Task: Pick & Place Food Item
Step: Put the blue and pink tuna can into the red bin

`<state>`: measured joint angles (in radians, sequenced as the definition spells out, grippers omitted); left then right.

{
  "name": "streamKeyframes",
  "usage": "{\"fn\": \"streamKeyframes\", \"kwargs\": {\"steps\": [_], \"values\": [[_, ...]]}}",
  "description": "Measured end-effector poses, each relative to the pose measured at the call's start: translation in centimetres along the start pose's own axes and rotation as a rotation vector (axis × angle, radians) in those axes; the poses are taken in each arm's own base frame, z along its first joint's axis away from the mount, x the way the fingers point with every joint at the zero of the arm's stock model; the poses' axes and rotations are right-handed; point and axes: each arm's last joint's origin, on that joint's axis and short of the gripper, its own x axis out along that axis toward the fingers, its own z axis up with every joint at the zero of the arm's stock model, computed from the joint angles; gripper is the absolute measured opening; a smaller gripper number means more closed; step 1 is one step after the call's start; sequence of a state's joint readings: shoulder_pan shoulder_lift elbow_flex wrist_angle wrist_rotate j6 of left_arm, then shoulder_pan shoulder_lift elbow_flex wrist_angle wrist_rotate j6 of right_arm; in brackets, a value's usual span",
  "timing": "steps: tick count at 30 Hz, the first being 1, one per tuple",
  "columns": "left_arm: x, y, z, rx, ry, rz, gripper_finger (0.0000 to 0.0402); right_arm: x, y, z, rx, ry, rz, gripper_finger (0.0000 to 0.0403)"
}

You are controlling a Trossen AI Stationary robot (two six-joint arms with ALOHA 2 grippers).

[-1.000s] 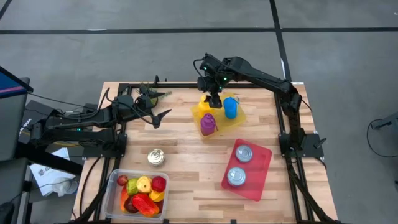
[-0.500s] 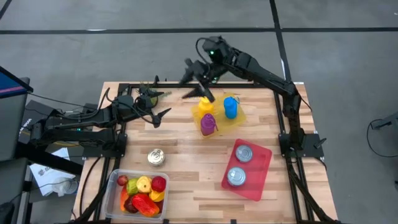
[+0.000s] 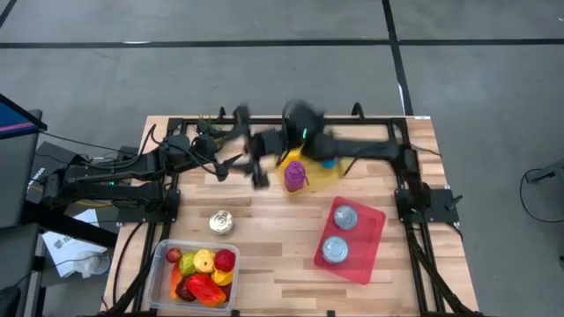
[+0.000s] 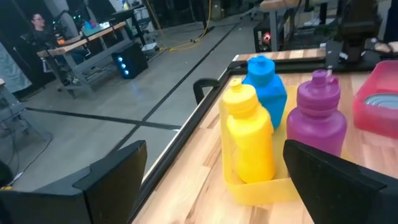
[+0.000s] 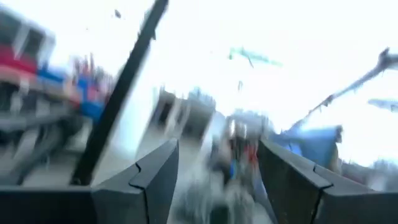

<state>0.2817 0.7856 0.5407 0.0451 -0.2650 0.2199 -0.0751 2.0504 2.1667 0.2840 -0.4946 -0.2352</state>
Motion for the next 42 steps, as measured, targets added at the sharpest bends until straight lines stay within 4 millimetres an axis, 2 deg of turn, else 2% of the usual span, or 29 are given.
{"fn": "streamKeyframes", "kwargs": {"steps": [3, 7, 9, 12, 17, 20, 24, 28, 31, 34, 38, 42], "values": [[0.0, 0.0, 0.1, -0.019, -0.009, -0.001, 0.0369, 1.0, 2.8, -3.9, -0.03, -0.257, -0.066, 0.0207], [-0.1, 0.0, 0.1, -0.021, -0.009, -0.001, 0.0369, -0.6, 6.0, -6.9, -0.075, -0.507, -0.17, 0.0207], [-0.1, 0.0, 0.0, -0.018, 0.004, -0.004, 0.0369, -1.6, 7.7, -8.2, -0.1, -0.505, -0.208, 0.0207], [-0.1, 0.0, -0.1, -0.016, 0.009, -0.005, 0.0369, -3.3, 10.3, -9.8, -0.086, -0.367, -0.214, 0.0207], [-0.1, -0.1, -0.4, -0.009, 0.037, -0.011, 0.0369, -8.5, 13.9, -6.6, -0.097, -0.133, -0.312, 0.0207], [-0.1, -0.1, -0.4, -0.036, 0.043, -0.012, 0.0369, -12.1, 17.3, -6.1, -0.094, 0.139, -0.33, 0.0207], [-0.1, -0.2, -0.7, -0.133, 0.073, -0.032, 0.0369, -17.9, 21.5, -3.4, -0.092, 0.298, -0.422, 0.0207], [0.0, -0.8, -2.1, -0.251, 0.22, -0.061, 0.0369, -24.5, 25.0, -3.2, -0.078, 0.421, -0.494, 0.0207], [0.2, -1.2, -2.9, -0.316, 0.349, -0.059, 0.0369, -28.4, 26.2, -3.0, -0.043, 0.43, -0.56, 0.0207], [0.4, -1.2, -2.6, -0.384, 0.468, -0.039, 0.0367, -31.3, 26.8, -3.5, -0.025, 0.439, -0.59, 0.0207], [0.4, -1.6, -2.1, -0.44, 0.659, -0.156, 0.0348, -33.9, 27.2, -4.4, -0.009, 0.436, -0.594, 0.0207], [1.0, -2.4, -1.3, -0.514, 0.808, -0.358, 0.0323, -35.3, 27.5, -5.1, -0.013, 0.45, -0.599, 0.0207]]}}
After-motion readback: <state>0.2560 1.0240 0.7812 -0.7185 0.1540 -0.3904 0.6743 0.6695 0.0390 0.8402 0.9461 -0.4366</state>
